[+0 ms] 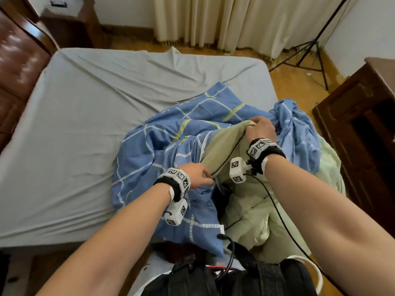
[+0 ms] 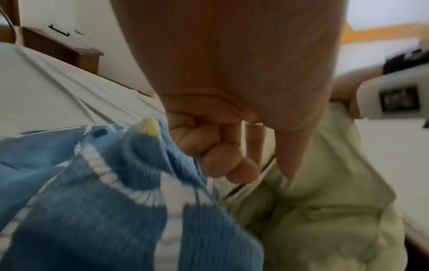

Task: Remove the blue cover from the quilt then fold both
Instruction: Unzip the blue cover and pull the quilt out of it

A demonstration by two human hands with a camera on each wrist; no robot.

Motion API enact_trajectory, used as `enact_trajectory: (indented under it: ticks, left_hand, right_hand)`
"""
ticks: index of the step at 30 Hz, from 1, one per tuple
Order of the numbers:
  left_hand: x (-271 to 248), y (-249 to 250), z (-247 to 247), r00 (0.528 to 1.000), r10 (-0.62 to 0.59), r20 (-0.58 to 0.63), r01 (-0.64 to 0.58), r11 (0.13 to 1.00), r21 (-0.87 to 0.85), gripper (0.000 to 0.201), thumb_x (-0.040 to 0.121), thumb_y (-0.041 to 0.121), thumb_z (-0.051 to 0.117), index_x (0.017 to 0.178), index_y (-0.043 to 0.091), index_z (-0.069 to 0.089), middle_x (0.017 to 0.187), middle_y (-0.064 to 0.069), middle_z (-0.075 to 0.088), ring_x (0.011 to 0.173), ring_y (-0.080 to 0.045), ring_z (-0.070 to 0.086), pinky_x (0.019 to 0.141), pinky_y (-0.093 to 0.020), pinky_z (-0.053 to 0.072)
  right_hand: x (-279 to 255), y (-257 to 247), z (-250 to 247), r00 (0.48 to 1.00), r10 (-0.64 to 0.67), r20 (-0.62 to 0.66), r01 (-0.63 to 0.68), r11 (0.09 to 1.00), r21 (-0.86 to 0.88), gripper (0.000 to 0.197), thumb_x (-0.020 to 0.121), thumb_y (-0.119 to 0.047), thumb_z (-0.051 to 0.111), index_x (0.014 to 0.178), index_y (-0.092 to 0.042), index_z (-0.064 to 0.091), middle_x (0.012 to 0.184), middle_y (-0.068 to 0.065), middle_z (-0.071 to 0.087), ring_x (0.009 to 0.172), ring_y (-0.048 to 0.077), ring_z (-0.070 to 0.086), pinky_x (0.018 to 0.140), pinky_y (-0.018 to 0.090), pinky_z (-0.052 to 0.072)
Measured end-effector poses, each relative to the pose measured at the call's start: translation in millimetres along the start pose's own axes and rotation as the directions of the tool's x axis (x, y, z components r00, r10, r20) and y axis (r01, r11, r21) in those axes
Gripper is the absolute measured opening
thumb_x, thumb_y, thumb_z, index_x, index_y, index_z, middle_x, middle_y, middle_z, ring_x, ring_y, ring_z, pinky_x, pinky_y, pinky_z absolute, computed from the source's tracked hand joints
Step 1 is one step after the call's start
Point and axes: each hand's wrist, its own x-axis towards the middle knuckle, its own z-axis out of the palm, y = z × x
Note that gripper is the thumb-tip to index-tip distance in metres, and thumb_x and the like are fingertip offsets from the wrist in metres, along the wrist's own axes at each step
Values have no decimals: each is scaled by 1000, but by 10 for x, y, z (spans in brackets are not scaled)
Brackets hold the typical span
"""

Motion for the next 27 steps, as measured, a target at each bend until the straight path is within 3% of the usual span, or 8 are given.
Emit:
enact_trajectory:
  ticks: [5, 9, 12, 17, 20, 23, 25, 27]
  left_hand:
    - [323, 208, 688, 963, -267, -33, 269, 954, 134, 70, 80, 69, 55, 124, 15, 49, 110, -10, 67, 99, -30, 64, 78, -38, 50]
    - [548, 465, 1022, 879, -471, -69, 476, 874, 101, 65, 82, 62, 60, 123, 12, 52, 119, -11, 63, 110, -32, 60, 83, -38, 48]
    - [539, 520, 1130, 812, -578, -75, 581, 813, 23, 61, 82, 59, 61, 118, 10, 57, 119, -17, 60, 107, -33, 60, 80, -37, 49]
    - [187, 423, 717, 737, -635, -231, 638, 767, -73, 20, 91, 15, 58, 108, 7, 64, 116, -18, 65, 110, -36, 61, 87, -40, 50]
    - [-36, 411, 489, 760, -588, -277, 622, 782, 47, 31, 88, 3, 53, 114, 17, 64, 118, -15, 65, 112, -36, 61, 90, -42, 50]
    - [-172, 417, 352, 819, -500, -282, 561, 799, 216, 46, 89, 1, 49, 125, 27, 59, 120, -12, 65, 110, -34, 62, 87, -41, 51]
    - [-229, 401, 283, 842, -462, -277, 532, 793, 295, 49, 91, 2, 46, 129, 31, 56, 119, -11, 64, 108, -33, 63, 84, -40, 51]
    - [-291, 357, 220, 859, -442, -260, 511, 778, 366, 43, 92, 7, 45, 126, 31, 56, 116, -10, 64, 106, -32, 63, 83, -40, 51]
  right_hand:
    - [221, 284, 15, 995, -52, 82, 47, 997, 63, 31, 81, -17, 50, 101, -29, 70, 104, -3, 71, 100, 24, 64, 84, 32, 50]
    - [421, 678, -63, 987, -69, 147, 64, 997, 40, 30, 84, -17, 50, 102, -32, 68, 106, -4, 69, 101, 22, 63, 88, 34, 52]
    - [550, 1020, -126, 984, -78, 160, 96, 990, -104, 30, 86, -19, 51, 104, -35, 69, 111, -2, 68, 105, 24, 63, 88, 34, 50]
    - [460, 1151, 11, 976, -114, 183, 143, 977, -155, 31, 92, -12, 50, 115, -27, 62, 130, 8, 51, 105, 37, 61, 88, 39, 46]
    - [216, 810, 179, 947, -222, 231, 236, 971, -35, 43, 87, -8, 52, 127, -21, 51, 148, 8, 33, 109, 37, 59, 88, 41, 45]
    - [-91, 431, 303, 841, -395, 371, 420, 907, 14, 65, 78, -10, 62, 137, -28, 41, 160, 12, 7, 138, 39, 33, 112, 45, 32]
    - [-296, 316, 424, 669, -583, 461, 676, 735, -51, 69, 75, -13, 67, 135, -35, 42, 163, 11, -3, 148, 40, 4, 120, 54, 11]
    - [-461, 332, 557, 464, -696, 548, 851, 522, -59, 53, 80, -23, 65, 130, -37, 52, 163, 9, 2, 149, 37, -11, 118, 61, -4]
